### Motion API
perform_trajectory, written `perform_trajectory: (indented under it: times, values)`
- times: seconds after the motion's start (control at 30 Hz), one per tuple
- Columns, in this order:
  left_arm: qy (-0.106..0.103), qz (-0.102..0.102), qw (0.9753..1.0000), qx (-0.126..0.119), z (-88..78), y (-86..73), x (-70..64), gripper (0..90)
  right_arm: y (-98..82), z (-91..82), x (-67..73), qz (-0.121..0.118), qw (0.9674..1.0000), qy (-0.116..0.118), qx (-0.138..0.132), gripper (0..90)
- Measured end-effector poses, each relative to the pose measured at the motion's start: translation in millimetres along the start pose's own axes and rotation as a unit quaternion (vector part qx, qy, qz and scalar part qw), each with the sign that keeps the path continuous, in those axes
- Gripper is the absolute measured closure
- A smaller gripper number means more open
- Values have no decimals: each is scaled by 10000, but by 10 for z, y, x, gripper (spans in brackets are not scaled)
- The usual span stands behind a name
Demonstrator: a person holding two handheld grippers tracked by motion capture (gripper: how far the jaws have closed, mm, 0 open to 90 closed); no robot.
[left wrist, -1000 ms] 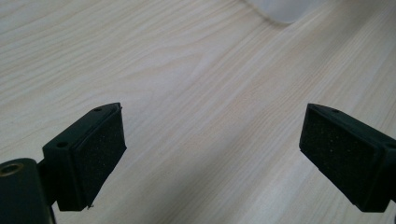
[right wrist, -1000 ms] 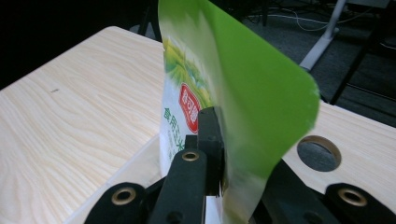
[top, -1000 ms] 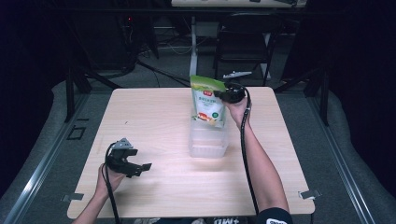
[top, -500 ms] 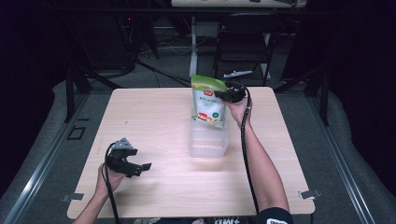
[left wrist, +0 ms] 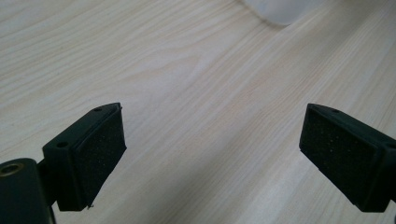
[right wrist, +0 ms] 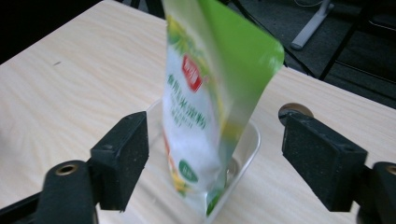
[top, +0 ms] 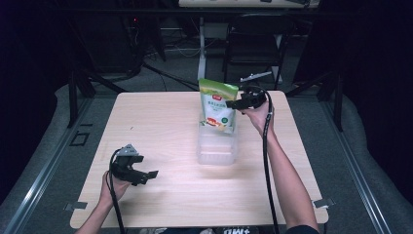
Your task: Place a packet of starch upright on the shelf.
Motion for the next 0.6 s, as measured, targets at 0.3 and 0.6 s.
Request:
perform_trajectory:
  times: [0.3, 0.6]
  values:
    - [17, -26, 10000, 25, 9, -1, -2, 68, -339, -474, 99, -260, 9992, 58, 313, 113]
    - [18, -8, 10000, 29, 9, 4, -7, 68, -822, -801, 59, -310, 9985, 6, 454, 85]
Point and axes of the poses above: each handheld gripper's, and its own axes: z roughly forward along the jaws, y roughly out of its top, x roughly to its left, the point moved 1 cm from there along z, roughly forward along the jaws, and after that the axes turned 12 degrees about z, right-handed, at the moved point
